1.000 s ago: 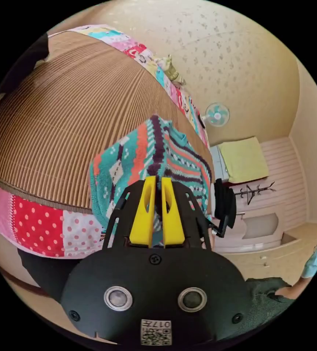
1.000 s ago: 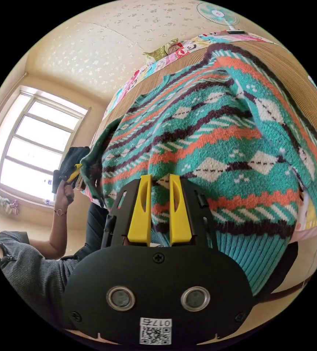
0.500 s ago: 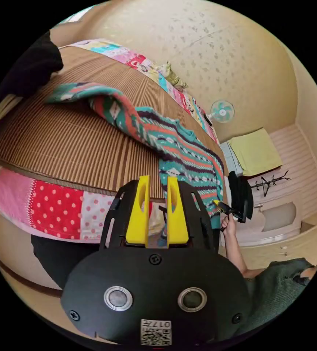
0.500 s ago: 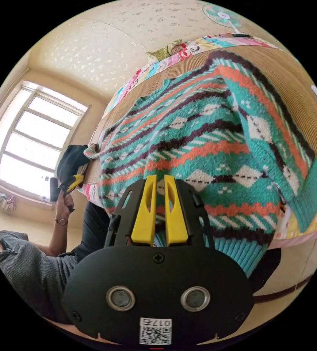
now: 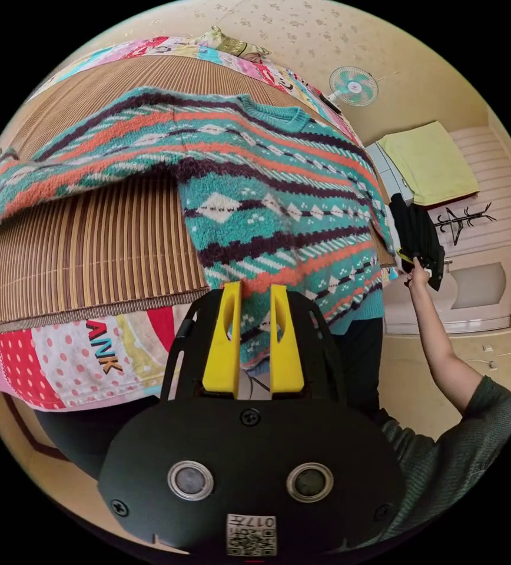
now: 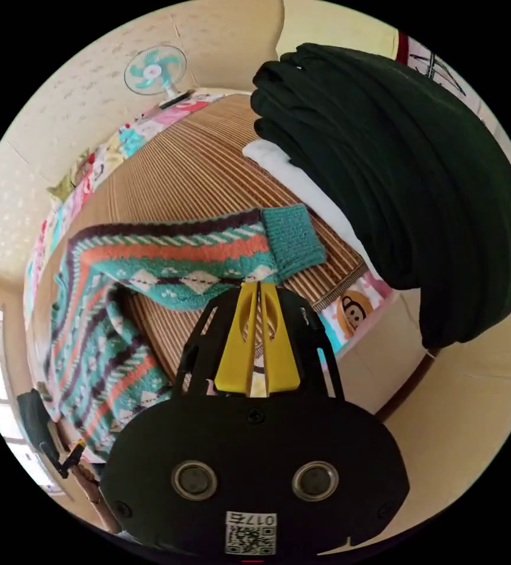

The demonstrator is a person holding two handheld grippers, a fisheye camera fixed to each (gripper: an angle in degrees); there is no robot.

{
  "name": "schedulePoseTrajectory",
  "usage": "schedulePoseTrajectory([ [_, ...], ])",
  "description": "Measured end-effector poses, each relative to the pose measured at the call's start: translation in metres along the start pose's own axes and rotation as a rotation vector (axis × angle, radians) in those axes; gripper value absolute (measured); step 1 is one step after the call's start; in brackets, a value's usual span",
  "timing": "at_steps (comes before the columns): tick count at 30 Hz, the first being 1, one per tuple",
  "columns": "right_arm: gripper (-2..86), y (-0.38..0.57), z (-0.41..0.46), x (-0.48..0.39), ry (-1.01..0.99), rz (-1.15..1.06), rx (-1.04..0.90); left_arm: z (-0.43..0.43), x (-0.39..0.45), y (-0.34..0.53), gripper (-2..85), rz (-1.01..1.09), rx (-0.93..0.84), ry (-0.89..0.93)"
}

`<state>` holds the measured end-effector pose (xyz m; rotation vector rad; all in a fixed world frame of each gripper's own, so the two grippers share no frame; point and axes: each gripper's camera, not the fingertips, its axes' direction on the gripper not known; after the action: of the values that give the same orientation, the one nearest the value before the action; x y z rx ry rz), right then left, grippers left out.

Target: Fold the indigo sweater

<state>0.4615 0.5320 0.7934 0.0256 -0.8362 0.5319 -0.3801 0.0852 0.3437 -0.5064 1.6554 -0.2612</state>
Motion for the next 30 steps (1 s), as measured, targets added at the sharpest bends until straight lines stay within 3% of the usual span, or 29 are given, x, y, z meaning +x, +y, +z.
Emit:
schedulePoseTrajectory([
  [2, 0.6, 0.023, -0.034, 0.005, -0.364, -0.082, 0.186, 0.002, -0.002, 0.004, 1.7, -0.022, 0.001, -0.059],
  [5, 0.6, 0.063, -0.035, -0.046, -0.528, -0.353, 0.152, 0.010, 0.003, 0.004, -0.5, 0.014, -0.025, -0.134],
  [8, 0.5, 0.107, 0.009, -0.114, -0.491, -0.616, -0.094, 0.014, 0.014, -0.009, -0.9, 0.090, -0.077, -0.265],
  [10, 0.4, 0.129, 0.049, -0.138, -0.421, -0.563, -0.253, 0.009, 0.006, -0.022, -0.9, 0.076, -0.090, -0.318],
  [12, 0.4, 0.150, 0.039, -0.130, -0.449, -0.428, -0.127, -0.008, -0.021, -0.035, -1.0, -0.010, -0.025, -0.361],
  [17, 0.5, 0.220, 0.021, -0.190, -0.311, -0.694, -0.162, -0.043, -0.056, -0.039, -0.9, -0.071, 0.047, -0.618],
  [19, 0.5, 0.245, 0.016, -0.203, -0.187, -0.821, -0.156, -0.055, -0.072, -0.030, -0.8, -0.098, 0.042, -0.521],
  [21, 0.5, 0.268, 0.013, -0.210, -0.047, -0.939, -0.141, -0.074, -0.095, -0.006, -0.5, -0.132, 0.048, -0.239],
  [24, 0.5, 0.279, 0.010, -0.206, 0.033, -1.001, -0.173, -0.100, -0.128, 0.041, 1.5, -0.190, 0.122, -0.010],
  [27, 0.4, 0.264, -0.006, -0.186, -0.061, -0.892, -0.178, -0.138, -0.178, 0.074, 7.3, -0.307, 0.268, 0.083],
  [30, 0.4, 0.252, -0.029, -0.157, -0.338, -0.750, -0.026, -0.171, -0.247, 0.083, 12.6, -0.481, 0.427, 0.193],
])
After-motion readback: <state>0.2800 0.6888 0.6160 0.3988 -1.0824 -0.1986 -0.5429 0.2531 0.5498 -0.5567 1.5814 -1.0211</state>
